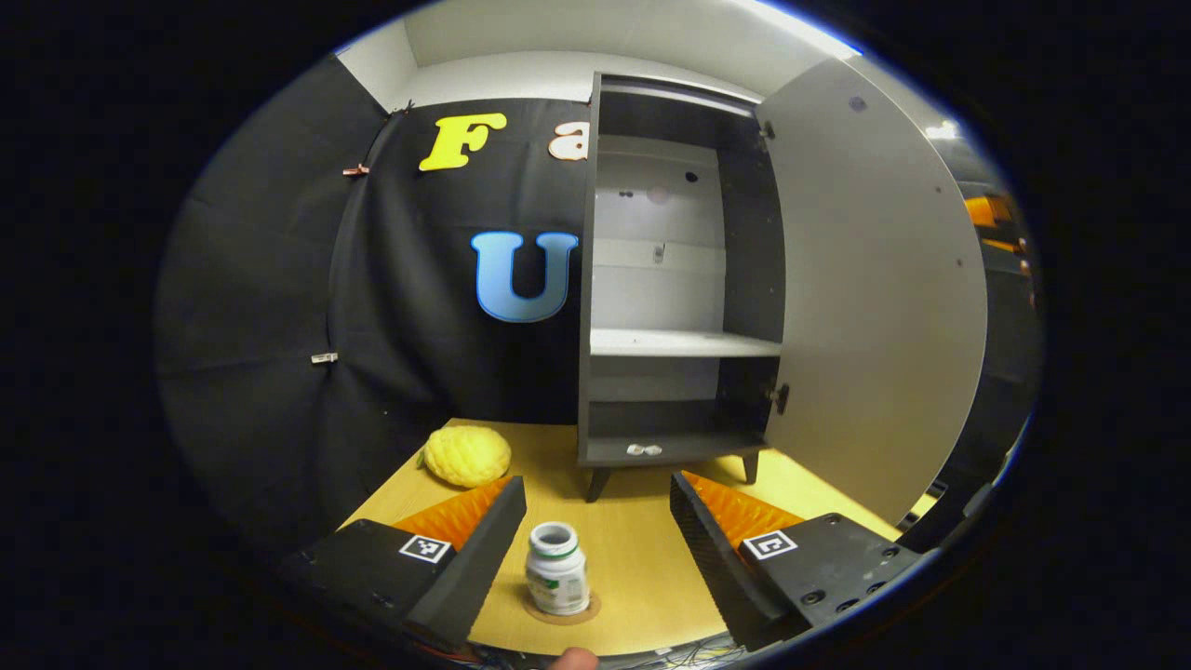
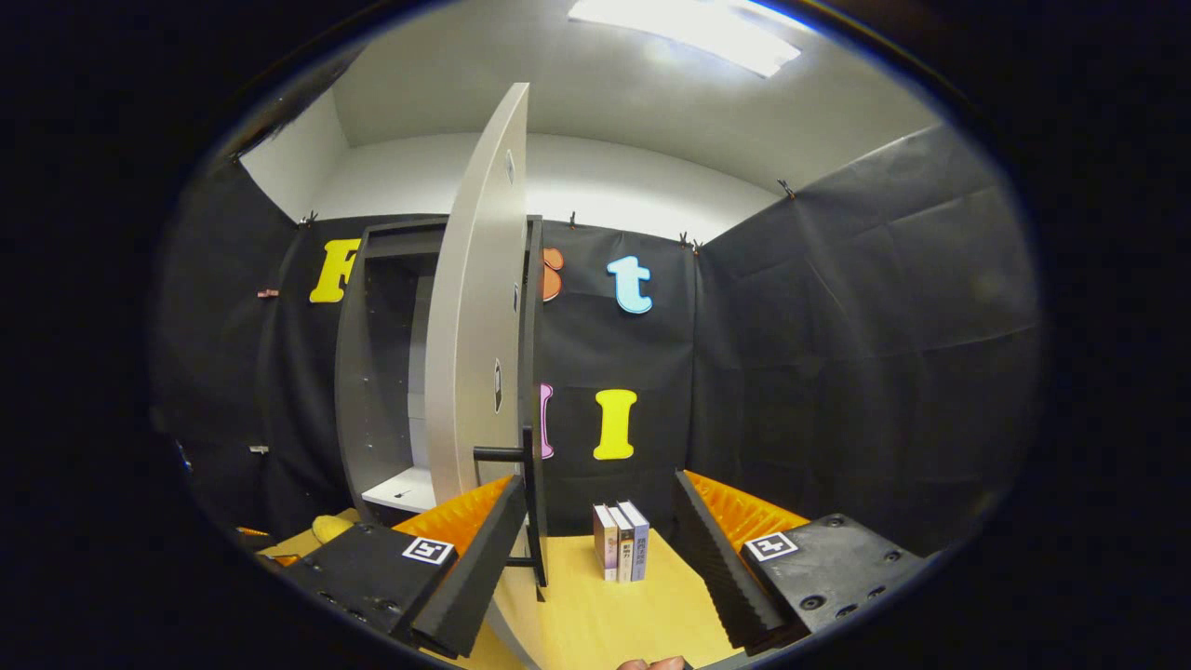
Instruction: Open the cabinet door with the right hand, grasp the bottle in the cabinet with the left hand and place it on the coaster, then close the cabinet door with the right hand.
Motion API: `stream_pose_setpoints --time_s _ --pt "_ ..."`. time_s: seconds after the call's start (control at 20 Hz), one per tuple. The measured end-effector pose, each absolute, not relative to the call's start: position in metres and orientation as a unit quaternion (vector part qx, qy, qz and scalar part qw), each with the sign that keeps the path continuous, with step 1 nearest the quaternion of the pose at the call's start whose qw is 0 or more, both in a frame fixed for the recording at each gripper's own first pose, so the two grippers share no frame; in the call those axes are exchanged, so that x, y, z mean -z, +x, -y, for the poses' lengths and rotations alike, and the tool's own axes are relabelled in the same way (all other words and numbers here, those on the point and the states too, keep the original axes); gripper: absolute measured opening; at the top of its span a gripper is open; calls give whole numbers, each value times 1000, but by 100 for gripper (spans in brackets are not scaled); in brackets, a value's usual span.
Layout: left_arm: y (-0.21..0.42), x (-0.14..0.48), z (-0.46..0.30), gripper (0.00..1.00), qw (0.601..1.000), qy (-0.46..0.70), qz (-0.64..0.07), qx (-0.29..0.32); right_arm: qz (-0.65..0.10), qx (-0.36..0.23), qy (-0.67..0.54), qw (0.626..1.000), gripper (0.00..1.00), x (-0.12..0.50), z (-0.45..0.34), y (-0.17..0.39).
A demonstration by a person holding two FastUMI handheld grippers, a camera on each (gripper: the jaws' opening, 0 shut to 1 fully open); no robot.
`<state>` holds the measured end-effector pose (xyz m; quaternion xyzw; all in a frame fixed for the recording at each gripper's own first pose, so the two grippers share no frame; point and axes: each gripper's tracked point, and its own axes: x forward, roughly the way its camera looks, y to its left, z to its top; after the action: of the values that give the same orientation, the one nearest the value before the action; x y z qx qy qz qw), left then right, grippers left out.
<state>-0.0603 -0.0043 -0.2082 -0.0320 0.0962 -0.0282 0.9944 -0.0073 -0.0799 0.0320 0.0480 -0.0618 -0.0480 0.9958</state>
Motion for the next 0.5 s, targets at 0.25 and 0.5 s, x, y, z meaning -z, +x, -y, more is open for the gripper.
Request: stream_pose_setpoints --time_s 0.25,0.5 --pt "-40 154 27 98 996 2 -84 15 55 20 25 998 95 -32 71 -1" --pt "-35 133 37 99 997 -15 -82 5 28 6 62 998 95 -25 58 0"
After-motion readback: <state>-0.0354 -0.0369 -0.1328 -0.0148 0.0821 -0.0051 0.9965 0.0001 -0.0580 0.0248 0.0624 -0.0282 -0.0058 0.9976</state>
